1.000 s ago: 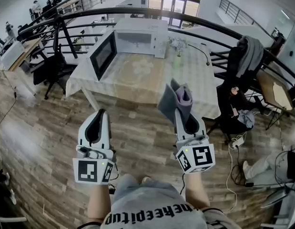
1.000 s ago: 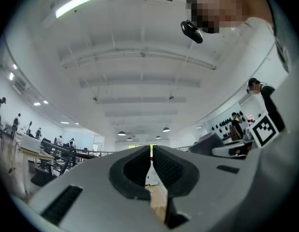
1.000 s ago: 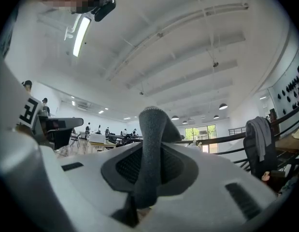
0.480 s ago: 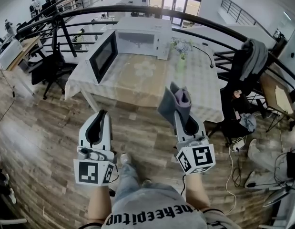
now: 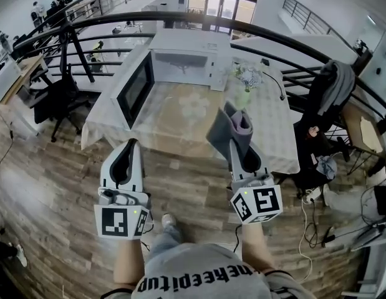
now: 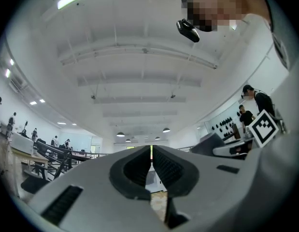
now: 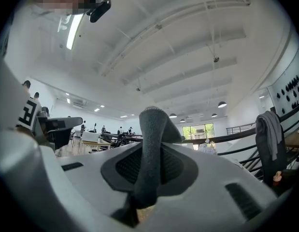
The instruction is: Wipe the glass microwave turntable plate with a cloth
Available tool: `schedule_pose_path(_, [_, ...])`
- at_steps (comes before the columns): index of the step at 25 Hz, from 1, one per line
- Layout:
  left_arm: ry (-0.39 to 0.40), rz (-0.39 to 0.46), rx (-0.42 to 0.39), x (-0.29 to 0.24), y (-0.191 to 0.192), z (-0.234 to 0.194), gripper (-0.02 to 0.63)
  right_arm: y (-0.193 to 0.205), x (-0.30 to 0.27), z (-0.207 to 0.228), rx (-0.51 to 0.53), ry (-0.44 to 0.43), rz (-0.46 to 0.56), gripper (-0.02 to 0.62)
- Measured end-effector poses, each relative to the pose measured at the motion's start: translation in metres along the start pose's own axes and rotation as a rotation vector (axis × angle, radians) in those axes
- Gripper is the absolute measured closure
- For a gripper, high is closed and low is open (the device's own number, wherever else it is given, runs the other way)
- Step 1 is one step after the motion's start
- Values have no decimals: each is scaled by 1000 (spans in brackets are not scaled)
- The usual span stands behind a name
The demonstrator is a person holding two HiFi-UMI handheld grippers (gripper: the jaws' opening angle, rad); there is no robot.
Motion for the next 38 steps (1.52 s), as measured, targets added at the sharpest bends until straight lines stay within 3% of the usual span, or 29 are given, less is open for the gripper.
schedule_pose_path(17, [60,-1,37,-72,39,-116,591,16,-120,-46,0,60,-17,535])
schedule_pose_path(29, [103,-41,81,-125,80,-133,591,44,-166,-32,3,84,-97,535])
schedule_pose_path(38, [39,-25,35,-173,85,-157,591,53,-242,-22,-22,-9,-99,535])
Point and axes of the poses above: the fingertips, and each gripper's own axes: x backward along the fingers, z to its right, y out of its underside, the point moved 2 cm from there along x, backward along the fingers, and after that the axes turned 6 degrees about y, right-handed, at the moved point
